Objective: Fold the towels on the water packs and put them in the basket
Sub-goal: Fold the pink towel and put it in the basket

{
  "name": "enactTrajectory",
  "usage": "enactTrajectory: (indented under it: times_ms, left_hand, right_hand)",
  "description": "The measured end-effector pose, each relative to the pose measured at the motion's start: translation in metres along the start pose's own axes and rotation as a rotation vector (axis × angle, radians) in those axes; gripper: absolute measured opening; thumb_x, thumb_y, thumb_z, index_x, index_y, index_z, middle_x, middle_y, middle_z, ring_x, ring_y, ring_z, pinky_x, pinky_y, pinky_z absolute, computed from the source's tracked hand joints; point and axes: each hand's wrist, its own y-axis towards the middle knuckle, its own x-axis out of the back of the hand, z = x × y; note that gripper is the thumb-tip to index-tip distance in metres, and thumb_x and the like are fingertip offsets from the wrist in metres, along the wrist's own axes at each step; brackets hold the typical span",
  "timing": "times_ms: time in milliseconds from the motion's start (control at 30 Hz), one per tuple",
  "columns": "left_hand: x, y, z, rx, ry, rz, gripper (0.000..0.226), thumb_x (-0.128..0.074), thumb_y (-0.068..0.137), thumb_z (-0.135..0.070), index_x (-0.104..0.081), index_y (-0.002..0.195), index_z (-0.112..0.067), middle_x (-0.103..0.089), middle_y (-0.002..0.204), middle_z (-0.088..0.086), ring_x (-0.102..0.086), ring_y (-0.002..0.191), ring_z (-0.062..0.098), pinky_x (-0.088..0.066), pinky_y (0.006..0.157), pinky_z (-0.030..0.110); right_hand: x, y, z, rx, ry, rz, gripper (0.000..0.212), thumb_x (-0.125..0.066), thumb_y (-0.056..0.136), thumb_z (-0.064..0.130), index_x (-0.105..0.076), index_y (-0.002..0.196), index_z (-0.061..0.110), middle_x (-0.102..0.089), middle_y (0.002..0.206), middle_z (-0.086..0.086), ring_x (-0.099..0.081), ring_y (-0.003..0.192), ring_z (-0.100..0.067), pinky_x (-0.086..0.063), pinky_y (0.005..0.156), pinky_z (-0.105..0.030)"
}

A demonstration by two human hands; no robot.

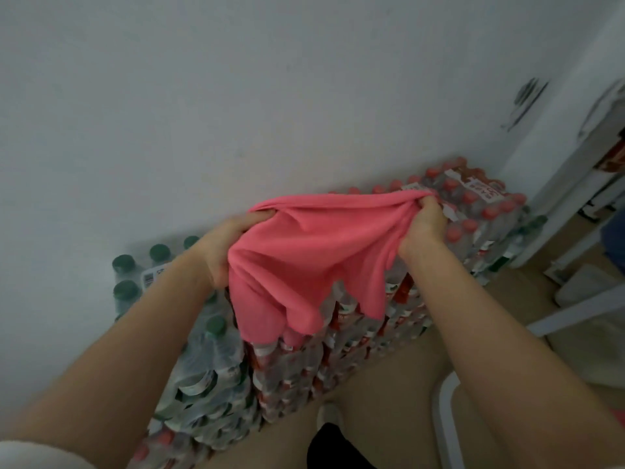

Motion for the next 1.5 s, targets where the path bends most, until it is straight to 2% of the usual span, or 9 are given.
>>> enactTrajectory:
  times_ms: [100, 233, 433, 700, 1000, 1167, 1267, 1367, 1500]
  left_hand:
    - [-0.009, 0.002, -0.032, -0.010, 0.220, 0.156, 0.017, -0.059, 0.073, -0.011, -0.076, 0.071, -0.009, -0.073, 0.074, 0.007, -0.069, 0.066, 0.016, -0.056, 0.059, 0.023]
    - [0.009, 0.069, -0.038, -0.280, 1.230, -0.390, 0.022, -0.059, 0.080, -0.014, -0.065, 0.101, -0.010, -0.068, 0.100, 0.014, -0.061, 0.095, 0.030, -0.047, 0.076, 0.029]
    - [0.045, 0.133, -0.002, -0.193, 1.525, -0.593, 0.033, -0.048, 0.082, -0.008, -0.051, 0.115, -0.012, -0.055, 0.118, 0.017, -0.054, 0.107, 0.036, -0.044, 0.087, 0.042]
    - [0.058, 0.161, -0.005, -0.189, 1.439, -0.711, 0.024, -0.056, 0.085, -0.023, -0.059, 0.106, -0.012, -0.064, 0.106, 0.020, -0.059, 0.099, 0.037, -0.047, 0.078, 0.041]
    - [0.083, 0.127, -0.009, -0.051, 1.381, -0.650, 0.023, -0.060, 0.077, -0.016, -0.065, 0.099, -0.012, -0.067, 0.106, 0.013, -0.059, 0.101, 0.031, -0.048, 0.084, 0.035]
    - [0.100, 0.103, -0.009, -0.044, 0.973, -0.524, 0.016, -0.050, 0.082, -0.001, -0.065, 0.083, -0.008, -0.060, 0.077, 0.012, -0.054, 0.071, 0.025, -0.040, 0.056, 0.023]
    - [0.112, 0.094, -0.015, -0.045, 0.306, -0.555, 0.021, -0.049, 0.087, 0.000, -0.063, 0.081, -0.014, -0.060, 0.078, 0.011, -0.053, 0.066, 0.021, -0.046, 0.058, 0.025]
    - [0.125, 0.085, -0.031, 0.103, 0.156, -0.432, 0.017, -0.054, 0.088, -0.016, -0.066, 0.096, -0.007, -0.068, 0.090, 0.015, -0.062, 0.074, 0.023, -0.053, 0.067, 0.033]
    - [0.143, 0.088, -0.048, 0.018, -0.195, -0.299, 0.030, -0.045, 0.092, -0.030, -0.064, 0.078, -0.013, -0.063, 0.063, 0.001, -0.061, 0.057, 0.013, -0.053, 0.056, 0.023]
  right_hand:
    - [-0.005, 0.019, 0.008, 0.063, -0.102, -0.007, 0.013, -0.056, 0.069, 0.023, -0.064, 0.072, 0.014, -0.068, 0.092, -0.013, -0.064, 0.079, -0.025, -0.052, 0.070, -0.036]
    - [-0.023, 0.053, 0.017, 0.314, -0.649, -0.040, 0.027, -0.045, 0.082, 0.023, -0.063, 0.091, 0.005, -0.065, 0.090, -0.013, -0.060, 0.081, -0.027, -0.046, 0.071, -0.036]
    - [-0.031, 0.110, 0.008, 0.556, -1.429, -0.025, 0.024, -0.042, 0.087, 0.007, -0.055, 0.107, 0.003, -0.056, 0.119, -0.024, -0.053, 0.112, -0.040, -0.041, 0.091, -0.045]
    - [-0.058, 0.151, -0.029, 0.593, -1.812, 0.183, 0.034, -0.049, 0.086, 0.012, -0.051, 0.119, 0.012, -0.046, 0.132, -0.018, -0.036, 0.125, -0.036, -0.023, 0.106, -0.044]
    - [-0.120, 0.040, -0.110, 0.917, -1.525, 1.305, 0.044, -0.049, 0.084, 0.010, -0.050, 0.128, 0.010, -0.051, 0.129, -0.014, -0.048, 0.117, -0.033, -0.040, 0.099, -0.041]
    - [-0.127, 0.029, -0.139, 0.804, -1.722, 1.342, 0.052, -0.050, 0.091, 0.028, -0.037, 0.140, 0.015, -0.041, 0.144, -0.010, -0.040, 0.131, -0.028, -0.032, 0.109, -0.038]
    - [-0.127, 0.031, -0.143, 0.809, -1.740, 1.269, 0.034, -0.049, 0.091, 0.028, -0.053, 0.122, 0.014, -0.056, 0.124, -0.013, -0.052, 0.116, -0.030, -0.040, 0.097, -0.039]
    - [-0.132, 0.032, -0.141, 0.684, -1.577, 1.225, 0.020, -0.049, 0.092, 0.022, -0.061, 0.101, 0.008, -0.065, 0.105, -0.016, -0.060, 0.099, -0.032, -0.045, 0.082, -0.040]
    - [-0.145, 0.036, -0.138, 0.545, -1.549, 1.054, 0.017, -0.050, 0.092, 0.021, -0.059, 0.094, 0.006, -0.064, 0.101, -0.015, -0.058, 0.095, -0.029, -0.041, 0.078, -0.035]
